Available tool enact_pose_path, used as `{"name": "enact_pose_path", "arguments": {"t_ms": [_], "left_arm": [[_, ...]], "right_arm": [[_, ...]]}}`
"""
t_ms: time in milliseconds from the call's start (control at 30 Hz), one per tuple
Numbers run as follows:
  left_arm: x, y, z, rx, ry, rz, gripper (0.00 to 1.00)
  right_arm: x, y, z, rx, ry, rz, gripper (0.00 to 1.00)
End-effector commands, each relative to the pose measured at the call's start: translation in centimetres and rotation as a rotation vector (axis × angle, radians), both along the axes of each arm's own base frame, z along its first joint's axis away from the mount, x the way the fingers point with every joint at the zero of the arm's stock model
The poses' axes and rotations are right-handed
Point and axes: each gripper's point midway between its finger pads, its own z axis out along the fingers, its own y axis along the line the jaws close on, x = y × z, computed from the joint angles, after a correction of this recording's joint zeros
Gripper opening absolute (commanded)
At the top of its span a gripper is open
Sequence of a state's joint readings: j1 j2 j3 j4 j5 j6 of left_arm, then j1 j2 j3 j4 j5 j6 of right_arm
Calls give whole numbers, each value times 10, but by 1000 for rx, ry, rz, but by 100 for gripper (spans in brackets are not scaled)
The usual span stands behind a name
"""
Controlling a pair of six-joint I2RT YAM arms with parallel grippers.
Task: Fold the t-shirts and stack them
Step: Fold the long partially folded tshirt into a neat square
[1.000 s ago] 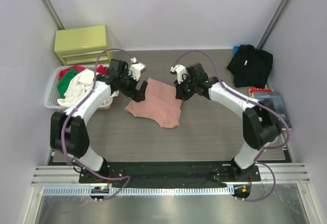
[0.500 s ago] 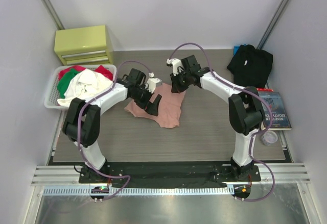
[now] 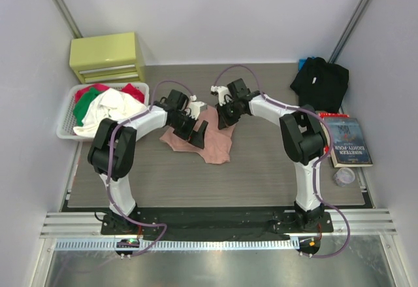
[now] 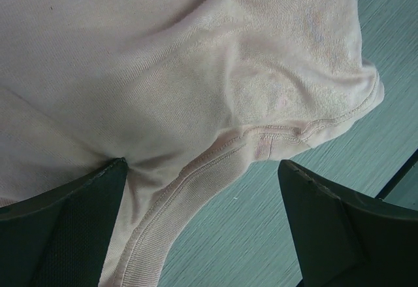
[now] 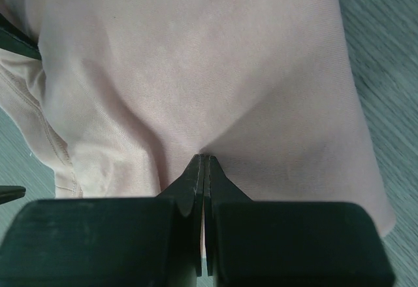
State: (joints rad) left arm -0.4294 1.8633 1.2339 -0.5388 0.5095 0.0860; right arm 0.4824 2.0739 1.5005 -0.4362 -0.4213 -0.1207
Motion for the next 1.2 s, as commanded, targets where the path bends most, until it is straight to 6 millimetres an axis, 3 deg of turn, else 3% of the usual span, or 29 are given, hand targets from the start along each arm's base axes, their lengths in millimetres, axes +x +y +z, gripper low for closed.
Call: {"name": "enact_pose_path", "arguments": {"t_ms": [0,100,233,567,700,900,1167], "left_arm": [[-1,1,-13,1,20,26,100],[-8,7,-10,6,3,34,100],[-18,14,-9,11,-12,43,100],[-18,16,1,6,-31,66,100],[-20,16,2,5,-34,64,100],[-22,18,2,9,-35,66,100],[-21,19,7,6,-53,67,100]], "right_arm": [[10,-1,-5,-24,-22,-22,1],[21,-12,-20,-57,-21,-55,1],[42,-26,-21,-62,-36,-109,1],[87,-66,-29,-111,-66,-230,1],[91,-71,-34,-132,-72,-236,1],[113,-89,-33,-134,-87,-303,1],[111,-91,-18,-125,-107,-300,1]]}}
